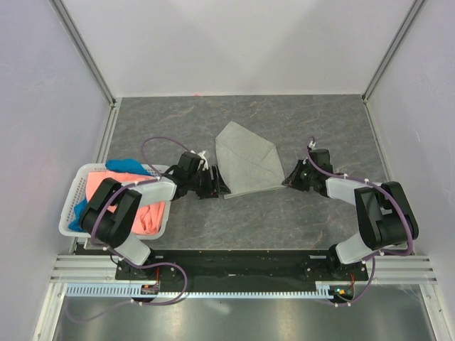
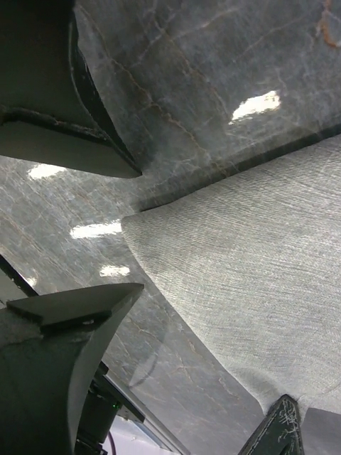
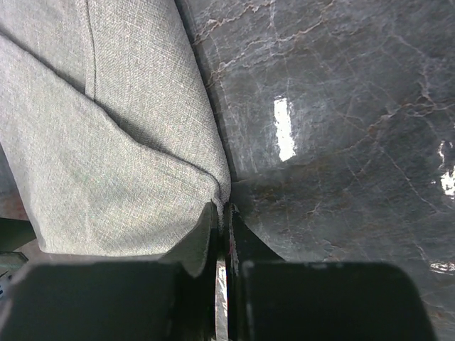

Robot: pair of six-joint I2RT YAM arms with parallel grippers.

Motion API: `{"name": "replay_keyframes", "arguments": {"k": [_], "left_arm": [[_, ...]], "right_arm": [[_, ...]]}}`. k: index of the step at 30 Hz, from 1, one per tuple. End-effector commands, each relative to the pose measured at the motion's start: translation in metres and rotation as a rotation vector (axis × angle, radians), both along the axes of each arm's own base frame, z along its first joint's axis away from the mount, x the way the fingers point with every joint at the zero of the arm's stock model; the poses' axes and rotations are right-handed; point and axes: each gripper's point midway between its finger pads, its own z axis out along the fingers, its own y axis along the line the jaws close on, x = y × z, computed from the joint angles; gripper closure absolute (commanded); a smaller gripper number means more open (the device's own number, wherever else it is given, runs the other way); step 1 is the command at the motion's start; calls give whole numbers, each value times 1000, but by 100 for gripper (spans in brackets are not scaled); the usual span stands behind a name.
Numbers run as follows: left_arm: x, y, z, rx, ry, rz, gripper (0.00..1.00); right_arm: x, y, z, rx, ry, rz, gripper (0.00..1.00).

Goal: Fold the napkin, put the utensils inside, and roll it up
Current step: Roll the napkin with the utensil

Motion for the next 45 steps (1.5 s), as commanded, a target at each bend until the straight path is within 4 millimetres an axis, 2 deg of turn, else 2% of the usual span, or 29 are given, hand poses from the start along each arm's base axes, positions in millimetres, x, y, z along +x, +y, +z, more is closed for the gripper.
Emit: {"name": "replay_keyframes", "arguments": {"k": [1,3,4,6,7,11,18,22,28,39,45], "left_arm": [[-21,18,-20,63,83,40,30],[-20,16,-16,41,63,36,29],[-22,16,-18,40,70,38,29],[-25,13,-17,15,78,33,30],[-30,14,-20,10,89,32,30],[-35,10,-23,-37,106,38,31],[-45,-2,-27,-109,159,39,36],[-54,-3,-38,-105,202,48,41],[-55,-2,-57,-79,228,73,44],[-51,2,-74,-21,229,108,52],[-49,-1,-74,-22,223,96,65]], "right_arm": [[-33,-11,-17,-54,106,-28,100],[-48,-20,-24,-80,138,-64,100],[-48,-21,-15,-69,112,-88,100],[-59,-26,-17,-78,123,-118,100],[-60,-27,-10,-70,103,-126,100],[-69,-31,-7,-78,110,-141,100],[-70,-31,-4,-82,107,-141,100],[-69,-31,-3,-80,105,-138,100],[-70,-29,-2,-75,101,-129,100],[-67,-27,-2,-64,96,-120,100],[-66,-28,-2,-77,94,-119,100]]}}
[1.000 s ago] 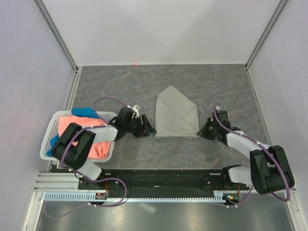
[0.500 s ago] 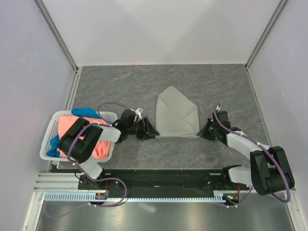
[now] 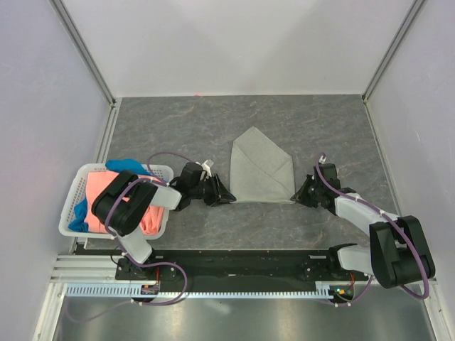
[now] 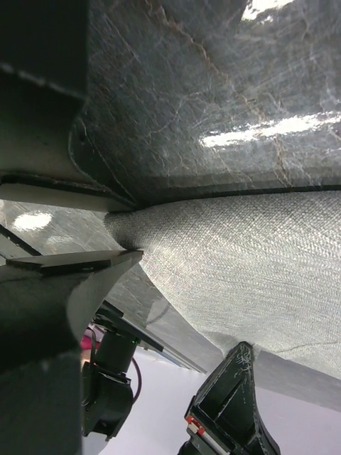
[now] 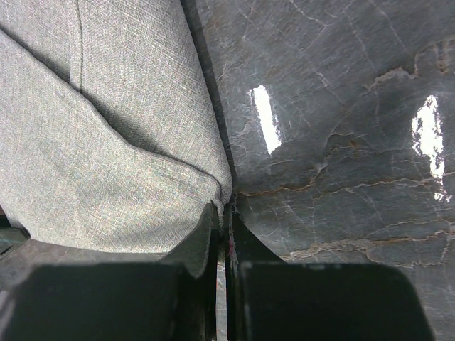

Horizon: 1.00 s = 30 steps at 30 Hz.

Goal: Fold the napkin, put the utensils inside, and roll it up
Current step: Roll the napkin with the utensil

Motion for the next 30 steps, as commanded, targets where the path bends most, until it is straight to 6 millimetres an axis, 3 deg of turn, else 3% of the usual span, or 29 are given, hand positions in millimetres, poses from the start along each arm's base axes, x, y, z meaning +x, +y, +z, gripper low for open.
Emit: {"name": "replay_keyframes", "arguments": {"k": [1,5,6,8,9,14,17,18,20,21,22,23,24,25,26,30], "left_arm": [[-23,33,-58,221,123,51,71],[-19,26,-51,197,103,23,79],[-15,22,-47,184,94,16,88],[-13,16,-41,160,89,-2,94],[-11,14,-35,151,83,-6,98],[-12,13,-13,116,81,-27,98],[-13,15,-6,86,107,-45,98],[-14,14,-3,71,112,-52,98],[-15,15,2,35,137,-62,98],[-15,15,4,27,140,-64,98],[-16,14,8,8,144,-70,98],[-14,17,10,-1,148,-62,98],[-14,18,12,-10,154,-60,98],[-15,18,16,-30,164,-64,98],[-12,20,19,-44,165,-56,98],[-9,23,29,-83,175,-50,98]], "right_arm": [[-1,-3,-1,-25,6,3,100],[8,-10,14,-75,-47,10,88],[8,-14,15,-101,-55,24,72],[15,-20,30,-151,-108,29,59],[14,-22,33,-180,-109,41,47],[27,-20,77,-354,-287,142,28],[29,3,92,-421,-375,235,25],[25,26,97,-419,-420,301,24],[26,43,98,-480,-450,348,24],[18,68,100,-490,-488,417,24],[21,74,108,-545,-520,402,24],[19,83,103,-605,-527,432,24],[7,112,107,-606,-585,501,24],[8,122,115,-633,-622,500,24],[-3,144,106,-648,-634,573,24],[-16,193,92,-669,-684,716,24]]}}
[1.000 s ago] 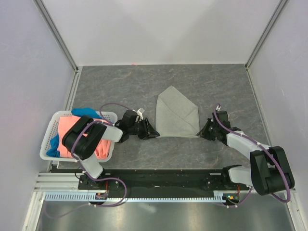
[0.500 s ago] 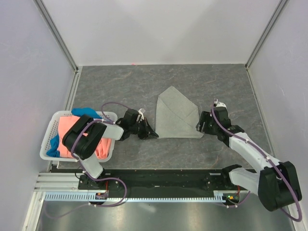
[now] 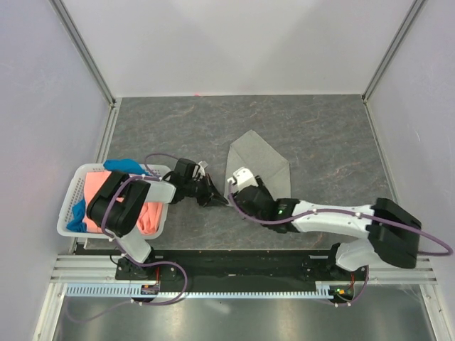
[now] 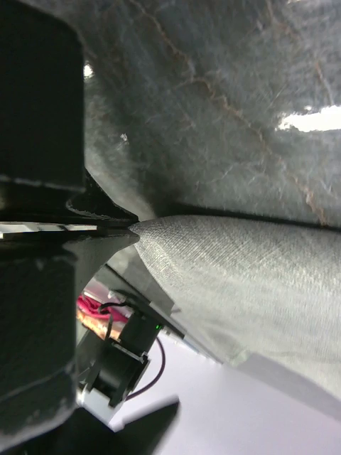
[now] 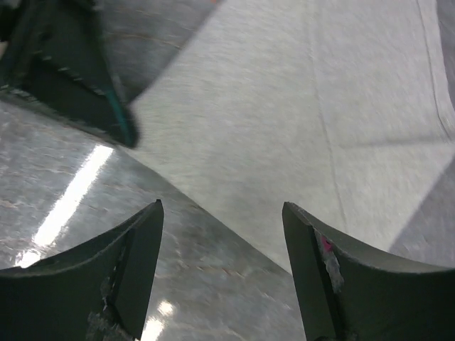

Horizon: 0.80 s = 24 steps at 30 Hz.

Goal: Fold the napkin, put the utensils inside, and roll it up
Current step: Roll the napkin with the utensil

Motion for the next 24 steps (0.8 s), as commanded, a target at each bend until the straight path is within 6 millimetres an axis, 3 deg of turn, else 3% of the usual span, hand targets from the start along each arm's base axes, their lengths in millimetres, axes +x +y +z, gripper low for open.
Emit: {"name": "replay_keyframes", "arguments": {"k": [1,5,11,20,24], "left_arm": [[1,1,27,-90,-4,-21,98],[2,4,31,-111,6,-15,98],[2,6,31,-120,17,-14,98],[1,6,33,-128,21,-17,98],[1,7,33,-132,26,-17,98]], "right_arm": [[9,39,7,-61,-130,43,24],[-1,61,-5,-115,-166,100,25],[-3,72,-13,-154,-193,131,24],[2,60,-38,-247,-234,76,26],[7,44,-47,-303,-267,1,27]]}}
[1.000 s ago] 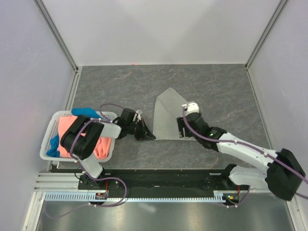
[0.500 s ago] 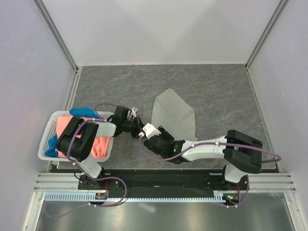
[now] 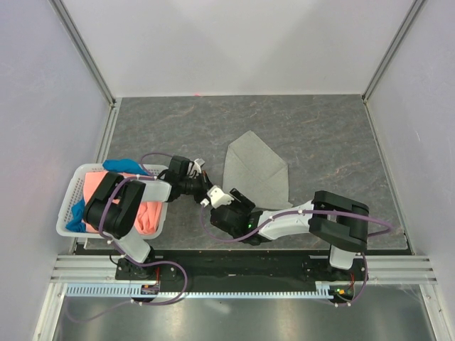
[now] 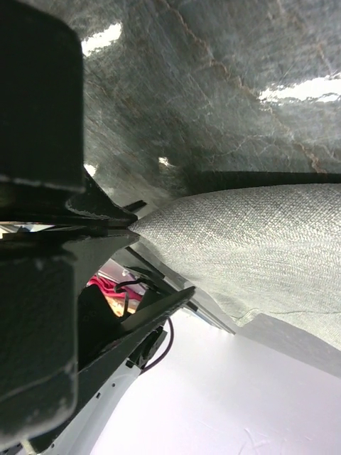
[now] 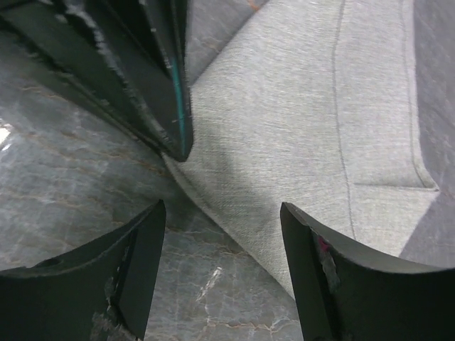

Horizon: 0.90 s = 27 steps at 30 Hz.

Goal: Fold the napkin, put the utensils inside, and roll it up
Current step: Roll the napkin with the utensil

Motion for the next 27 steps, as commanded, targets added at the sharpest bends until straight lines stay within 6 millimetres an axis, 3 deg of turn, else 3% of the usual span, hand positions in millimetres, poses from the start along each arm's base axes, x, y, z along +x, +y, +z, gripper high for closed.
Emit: {"name": "replay_keyframes", "arguments": {"k": [1,11,14,19,21,25,27], "left_arm": [[-3,0,12,-48,15,-11,98],[0,2,12,-43,14,-3,98],[1,2,11,-44,14,-5,98],[5,2,10,-25,-17,-19,98],[10,2,12,-22,-48,-30,90],[16,2,14,-7,-83,-31,65],[21,3,17,9,-113,-25,61]], "right_arm": [[12,-13,5,-18,-105,-104,28],[12,-39,-5,-70,-131,-166,34],[12,-40,-6,-86,-138,-152,42],[14,-36,-10,-142,-150,-74,69],[14,-34,-9,-178,-154,-34,76],[14,-30,-14,-174,-85,32,87],[14,-27,-13,-142,-38,48,93]]}}
